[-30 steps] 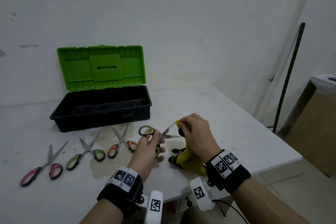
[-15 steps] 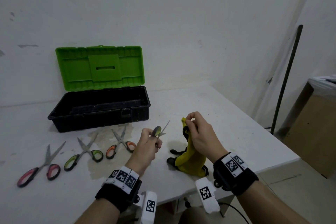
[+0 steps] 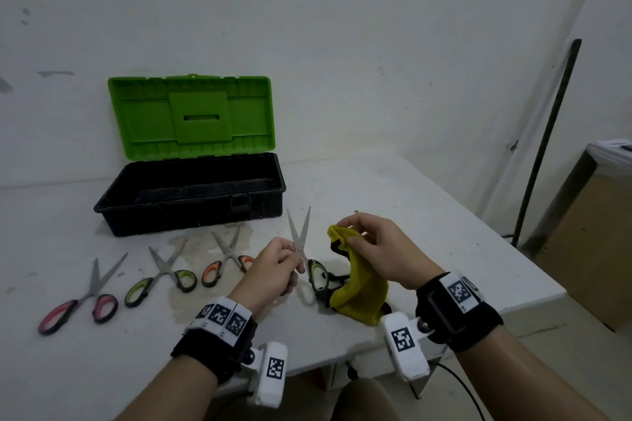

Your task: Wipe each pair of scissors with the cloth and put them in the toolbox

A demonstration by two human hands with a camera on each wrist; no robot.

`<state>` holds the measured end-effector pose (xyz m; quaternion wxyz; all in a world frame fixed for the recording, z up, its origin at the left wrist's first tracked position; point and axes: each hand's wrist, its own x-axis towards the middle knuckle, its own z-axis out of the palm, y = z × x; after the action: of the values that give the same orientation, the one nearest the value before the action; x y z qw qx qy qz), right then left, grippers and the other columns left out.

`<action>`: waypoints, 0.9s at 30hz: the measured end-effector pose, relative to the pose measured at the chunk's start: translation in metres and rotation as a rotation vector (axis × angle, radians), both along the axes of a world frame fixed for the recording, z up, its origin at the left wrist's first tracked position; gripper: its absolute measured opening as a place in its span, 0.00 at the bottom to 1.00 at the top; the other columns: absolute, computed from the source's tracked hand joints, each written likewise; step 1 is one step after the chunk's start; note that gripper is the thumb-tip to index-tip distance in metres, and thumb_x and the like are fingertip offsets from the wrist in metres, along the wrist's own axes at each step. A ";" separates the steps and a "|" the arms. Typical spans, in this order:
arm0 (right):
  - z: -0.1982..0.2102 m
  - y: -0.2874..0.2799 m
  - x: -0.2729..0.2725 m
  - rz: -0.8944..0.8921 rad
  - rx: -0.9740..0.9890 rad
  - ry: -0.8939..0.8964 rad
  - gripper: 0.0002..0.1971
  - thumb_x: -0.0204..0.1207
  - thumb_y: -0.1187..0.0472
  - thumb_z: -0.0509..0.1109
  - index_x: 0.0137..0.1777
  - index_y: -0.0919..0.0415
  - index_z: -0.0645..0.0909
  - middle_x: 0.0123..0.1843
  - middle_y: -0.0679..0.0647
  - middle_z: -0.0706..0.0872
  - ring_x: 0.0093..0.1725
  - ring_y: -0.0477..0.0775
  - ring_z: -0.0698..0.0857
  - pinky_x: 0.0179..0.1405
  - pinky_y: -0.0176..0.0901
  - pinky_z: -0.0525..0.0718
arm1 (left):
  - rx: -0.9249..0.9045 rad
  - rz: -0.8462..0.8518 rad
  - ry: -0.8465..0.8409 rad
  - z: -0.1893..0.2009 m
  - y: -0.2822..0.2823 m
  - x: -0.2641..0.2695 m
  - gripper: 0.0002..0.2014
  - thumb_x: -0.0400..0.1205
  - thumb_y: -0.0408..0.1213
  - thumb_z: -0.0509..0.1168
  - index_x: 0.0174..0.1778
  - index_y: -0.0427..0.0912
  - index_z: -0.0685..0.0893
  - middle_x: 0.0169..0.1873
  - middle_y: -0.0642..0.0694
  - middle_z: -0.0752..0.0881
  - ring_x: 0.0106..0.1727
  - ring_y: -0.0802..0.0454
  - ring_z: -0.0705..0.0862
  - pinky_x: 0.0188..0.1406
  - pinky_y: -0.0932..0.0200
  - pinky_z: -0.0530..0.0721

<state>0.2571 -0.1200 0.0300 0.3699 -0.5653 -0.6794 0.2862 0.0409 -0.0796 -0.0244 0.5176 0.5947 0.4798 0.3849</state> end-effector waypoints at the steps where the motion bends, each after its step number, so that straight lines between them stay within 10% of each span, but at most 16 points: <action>1: -0.001 0.000 -0.001 0.008 0.022 -0.048 0.10 0.82 0.59 0.67 0.57 0.42 0.83 0.46 0.41 0.89 0.42 0.43 0.88 0.42 0.38 0.85 | -0.004 0.001 -0.001 0.000 0.001 0.000 0.02 0.87 0.30 0.61 0.54 0.37 0.77 0.35 0.42 0.84 0.26 0.52 0.78 0.23 0.60 0.75; 15: -0.018 -0.006 -0.010 -0.051 0.172 -0.241 0.09 0.79 0.55 0.72 0.58 0.45 0.86 0.49 0.37 0.88 0.49 0.36 0.84 0.46 0.26 0.79 | 0.191 -0.097 0.188 -0.004 0.002 -0.004 0.11 0.81 0.45 0.73 0.43 0.42 0.82 0.25 0.52 0.84 0.26 0.58 0.75 0.35 0.56 0.75; 27: -0.029 0.000 -0.030 0.005 0.347 -0.291 0.04 0.78 0.58 0.74 0.49 0.54 0.90 0.41 0.50 0.85 0.42 0.47 0.83 0.46 0.42 0.82 | 0.308 -0.166 0.309 0.000 0.000 0.006 0.11 0.82 0.45 0.72 0.37 0.47 0.81 0.22 0.59 0.82 0.24 0.64 0.73 0.31 0.61 0.71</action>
<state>0.2275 -0.1196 0.0013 0.3593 -0.5268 -0.7660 0.0813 0.0467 -0.0798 -0.0240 0.3711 0.7559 0.4384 0.3141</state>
